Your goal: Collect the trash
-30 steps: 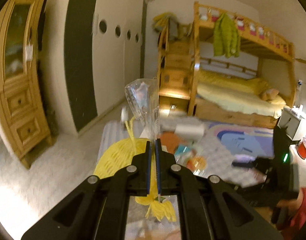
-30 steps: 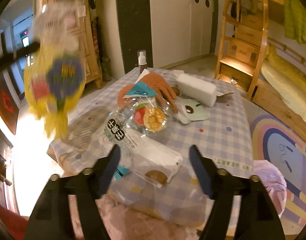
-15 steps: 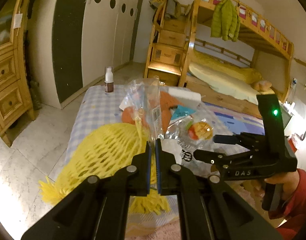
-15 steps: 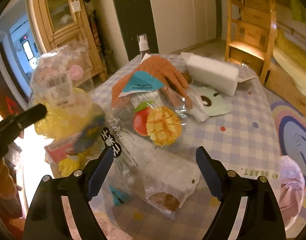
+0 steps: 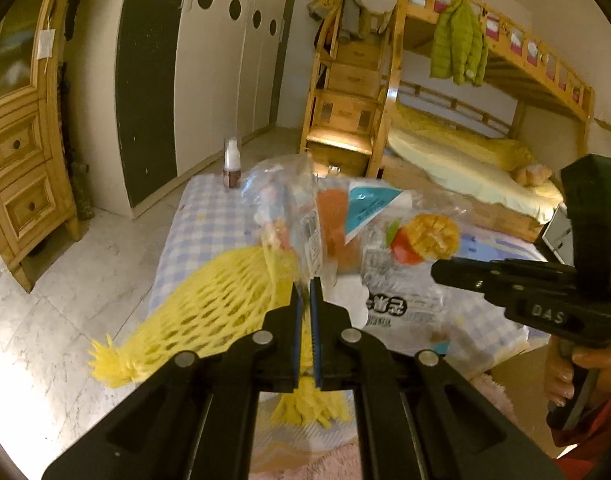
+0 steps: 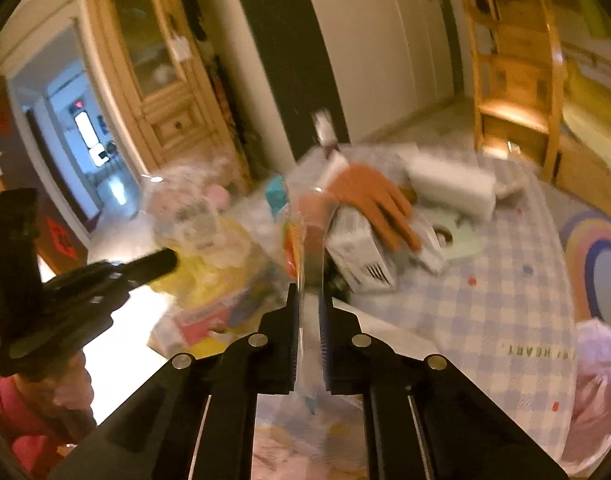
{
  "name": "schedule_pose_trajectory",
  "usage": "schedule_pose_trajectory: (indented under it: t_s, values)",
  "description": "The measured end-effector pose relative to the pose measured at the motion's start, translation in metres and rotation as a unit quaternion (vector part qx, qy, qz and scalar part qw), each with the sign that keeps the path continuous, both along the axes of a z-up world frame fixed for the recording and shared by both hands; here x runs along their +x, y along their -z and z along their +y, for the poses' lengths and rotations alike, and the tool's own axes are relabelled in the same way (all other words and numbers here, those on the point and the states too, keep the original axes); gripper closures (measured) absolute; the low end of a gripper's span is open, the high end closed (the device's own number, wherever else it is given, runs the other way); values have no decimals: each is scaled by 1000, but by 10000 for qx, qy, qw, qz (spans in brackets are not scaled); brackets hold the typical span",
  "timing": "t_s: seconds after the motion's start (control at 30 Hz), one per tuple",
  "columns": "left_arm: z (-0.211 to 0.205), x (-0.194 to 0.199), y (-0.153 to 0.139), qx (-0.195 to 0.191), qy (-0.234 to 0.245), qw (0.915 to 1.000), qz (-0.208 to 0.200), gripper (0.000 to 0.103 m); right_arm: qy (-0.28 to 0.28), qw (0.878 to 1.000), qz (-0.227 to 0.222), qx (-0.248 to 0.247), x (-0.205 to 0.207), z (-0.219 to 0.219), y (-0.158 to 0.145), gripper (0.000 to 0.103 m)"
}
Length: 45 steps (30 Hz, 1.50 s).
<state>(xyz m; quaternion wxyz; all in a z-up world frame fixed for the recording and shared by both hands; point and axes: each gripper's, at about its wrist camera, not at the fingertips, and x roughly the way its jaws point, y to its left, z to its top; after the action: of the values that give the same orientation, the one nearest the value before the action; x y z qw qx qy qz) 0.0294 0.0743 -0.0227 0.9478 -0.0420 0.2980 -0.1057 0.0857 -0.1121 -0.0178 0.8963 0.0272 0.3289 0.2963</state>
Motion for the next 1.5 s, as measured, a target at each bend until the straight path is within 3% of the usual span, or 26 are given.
schedule_pose_trajectory:
  t_s: [0.17,0.4,0.53,0.63,0.7,0.77,0.87,1.17,1.3,1.47,1.5]
  values:
    - [1,-5,-37,-270,222,9984,-436,101,305,9973,-661,-113,-23,-10,-36,94]
    - [-43,9,-73,-532,916,9913,-776,101,909,9923,-841,-87,-36,-59,-44,94]
    - [-78,33,-50,-553,1063,9913,-546,101,1166,9905,-725,-13,-40,-87,-36,94]
    - [-99,54,-13,-222,897,9957,-6,100,1223,9908,-582,-33,-42,-94,-26,94]
    - [-105,58,6,-40,810,9964,244,89,1209,9914,-502,-47,-42,-96,-20,94]
    - [-105,55,15,88,778,9963,355,65,1189,9918,-460,-77,-42,-95,-15,94]
    - [-98,46,22,234,706,9966,342,51,1135,9927,-398,-35,-37,-91,-12,94]
    - [-59,33,18,-34,372,9986,372,39,855,9960,-256,-18,-36,-74,-2,94]
    - [-49,36,21,-170,257,9986,439,39,788,9966,-259,17,-39,-69,-3,94]
    - [-55,45,33,-79,296,9974,650,67,766,9968,-225,-74,-39,-65,1,97]
    - [-59,46,35,-1,309,9973,671,68,773,9968,-202,-69,-38,-65,1,97]
